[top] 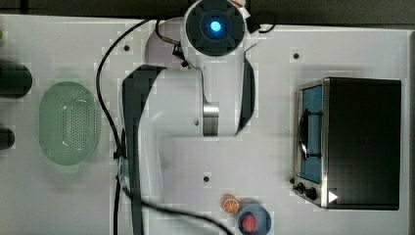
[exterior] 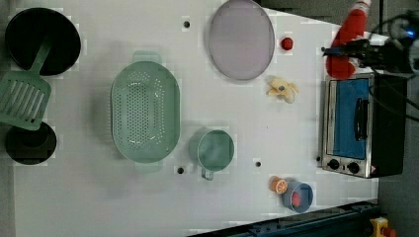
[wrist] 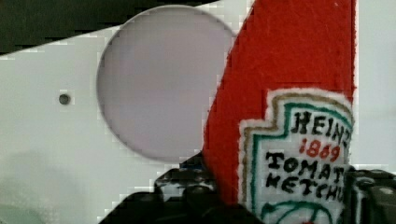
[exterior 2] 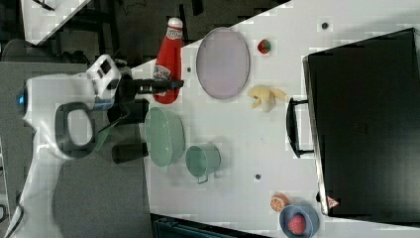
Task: Pick ketchup from plate and place it on table.
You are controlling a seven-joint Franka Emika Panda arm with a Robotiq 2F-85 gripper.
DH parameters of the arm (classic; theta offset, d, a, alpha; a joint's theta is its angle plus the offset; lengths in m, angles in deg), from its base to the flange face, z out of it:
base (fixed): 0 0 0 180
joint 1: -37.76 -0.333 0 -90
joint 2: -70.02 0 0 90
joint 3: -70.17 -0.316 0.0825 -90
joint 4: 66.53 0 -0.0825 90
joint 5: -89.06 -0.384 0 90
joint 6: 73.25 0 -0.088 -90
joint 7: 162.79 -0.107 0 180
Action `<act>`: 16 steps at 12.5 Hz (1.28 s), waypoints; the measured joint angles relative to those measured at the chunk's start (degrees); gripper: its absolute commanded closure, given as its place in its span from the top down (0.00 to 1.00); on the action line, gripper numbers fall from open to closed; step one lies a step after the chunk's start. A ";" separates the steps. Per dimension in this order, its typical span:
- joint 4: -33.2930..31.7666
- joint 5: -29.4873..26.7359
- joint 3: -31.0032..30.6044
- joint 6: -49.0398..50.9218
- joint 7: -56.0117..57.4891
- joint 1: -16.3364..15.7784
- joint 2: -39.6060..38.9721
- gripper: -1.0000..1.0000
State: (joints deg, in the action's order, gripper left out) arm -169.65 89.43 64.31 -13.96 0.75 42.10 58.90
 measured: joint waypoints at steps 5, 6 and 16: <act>-16.73 0.13 3.15 1.37 -1.01 0.51 11.62 0.63; -19.64 0.13 3.30 0.90 -1.09 1.07 12.12 0.63; -36.65 -0.09 3.97 -26.33 -2.11 1.31 -2.29 1.00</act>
State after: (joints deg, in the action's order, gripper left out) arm -206.30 89.33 68.27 -40.29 -1.36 43.40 56.61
